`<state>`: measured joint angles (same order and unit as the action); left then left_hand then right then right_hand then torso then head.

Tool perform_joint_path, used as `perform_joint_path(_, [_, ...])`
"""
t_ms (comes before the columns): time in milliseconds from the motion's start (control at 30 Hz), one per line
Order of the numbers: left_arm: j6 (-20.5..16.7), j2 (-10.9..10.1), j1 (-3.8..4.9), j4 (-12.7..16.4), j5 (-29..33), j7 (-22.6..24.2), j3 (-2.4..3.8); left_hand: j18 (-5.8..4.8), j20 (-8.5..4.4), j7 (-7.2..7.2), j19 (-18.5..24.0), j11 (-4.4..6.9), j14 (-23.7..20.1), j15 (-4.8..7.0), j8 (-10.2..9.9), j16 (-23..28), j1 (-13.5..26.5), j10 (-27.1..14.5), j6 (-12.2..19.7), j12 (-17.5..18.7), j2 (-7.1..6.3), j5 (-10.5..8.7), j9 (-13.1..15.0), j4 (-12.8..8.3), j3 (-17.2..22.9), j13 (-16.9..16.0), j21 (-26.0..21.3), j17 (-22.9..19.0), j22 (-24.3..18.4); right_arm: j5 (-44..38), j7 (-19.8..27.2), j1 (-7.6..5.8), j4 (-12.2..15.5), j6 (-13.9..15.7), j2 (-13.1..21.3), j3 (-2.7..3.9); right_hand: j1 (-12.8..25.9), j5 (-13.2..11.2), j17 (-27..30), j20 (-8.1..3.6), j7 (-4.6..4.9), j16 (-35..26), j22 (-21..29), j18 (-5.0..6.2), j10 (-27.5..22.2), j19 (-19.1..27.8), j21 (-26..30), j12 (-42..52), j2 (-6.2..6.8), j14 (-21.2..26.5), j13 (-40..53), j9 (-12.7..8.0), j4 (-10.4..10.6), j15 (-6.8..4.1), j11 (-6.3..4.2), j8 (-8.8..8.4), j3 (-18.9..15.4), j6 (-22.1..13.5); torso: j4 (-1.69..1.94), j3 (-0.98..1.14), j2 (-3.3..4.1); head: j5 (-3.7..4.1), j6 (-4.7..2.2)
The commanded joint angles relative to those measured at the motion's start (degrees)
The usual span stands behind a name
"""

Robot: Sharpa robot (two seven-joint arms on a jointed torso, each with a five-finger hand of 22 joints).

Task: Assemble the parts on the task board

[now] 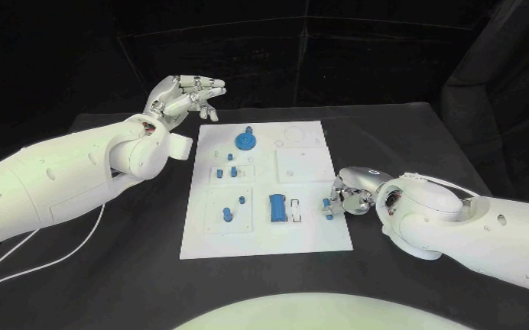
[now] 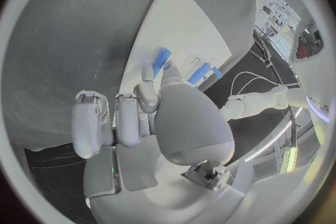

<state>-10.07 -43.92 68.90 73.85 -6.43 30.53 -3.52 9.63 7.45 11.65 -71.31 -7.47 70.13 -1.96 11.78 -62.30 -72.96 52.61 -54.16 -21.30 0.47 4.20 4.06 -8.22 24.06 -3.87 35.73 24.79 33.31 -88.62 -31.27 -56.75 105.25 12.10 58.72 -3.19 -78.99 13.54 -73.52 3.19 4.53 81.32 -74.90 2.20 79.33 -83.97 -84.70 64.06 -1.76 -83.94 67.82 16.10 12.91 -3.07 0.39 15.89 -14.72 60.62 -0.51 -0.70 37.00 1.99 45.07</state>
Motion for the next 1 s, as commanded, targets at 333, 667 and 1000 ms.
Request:
perform_joint_path(333, [0.60, -0.01, 0.06, 0.03, 0.15, 0.33, 0.04, 0.82, -0.10, -0.15, 0.37, 0.04, -0.48, 0.01, 0.25, 0.21, 0.25, -0.39, -0.01, -0.34, 0.60, 0.35, 0.00, 0.01, -0.03, 0.04, -0.31, -0.13, -0.09, -8.12, -3.29, 0.69, -1.16, -4.96, -1.82, -0.33, -7.65, -2.02, 0.02, -0.25, 0.39, -0.37, -7.59, -0.04, -0.78, 0.06, 0.46, -1.23, -0.71, -3.00, -0.45, -0.55, -5.29, -0.50, -0.17, -1.60, 2.37, -0.27, 0.08, -0.04, -0.03, -0.14, 0.09])
perform_joint_path(667, [0.64, -0.03, 0.04, 0.02, 0.15, 0.31, 0.04, 0.82, -0.10, -0.15, 0.37, 0.04, -0.48, 0.01, 0.25, 0.21, 0.25, -0.39, -0.01, -0.34, 0.60, 0.35, 0.00, 0.01, -0.03, 0.04, -0.31, -0.13, -0.09, -9.16, -4.46, 0.75, -0.68, -3.36, -1.94, -0.32, -9.15, 8.36, -0.17, -0.24, 0.50, -0.40, -7.67, -0.05, -1.24, 0.00, 0.47, -1.97, -1.26, -3.01, -0.66, -1.35, -6.17, -0.48, -0.19, -3.31, 5.94, 0.37, 0.01, -0.01, -0.06, -0.29, 0.02])
perform_joint_path(1000, [0.75, -0.01, -0.01, -0.02, 0.15, 0.31, 0.03, 0.82, -0.10, -0.16, 0.37, 0.05, -0.49, 0.01, 0.29, 0.20, 0.24, -0.41, 0.00, -0.37, 0.65, 0.36, 0.00, 0.01, -0.01, 0.04, -0.33, -0.15, -0.10, -2.93, -4.33, 0.74, 2.38, 5.32, -0.17, -0.28, -5.79, 14.49, -1.17, -0.38, 0.03, 0.14, -8.73, -0.35, -0.17, -0.89, -0.33, -0.90, 0.90, -3.27, 0.27, -1.73, -3.32, -0.72, -0.53, -4.33, 8.87, 1.61, 0.13, -0.05, -0.01, -0.32, 0.04])
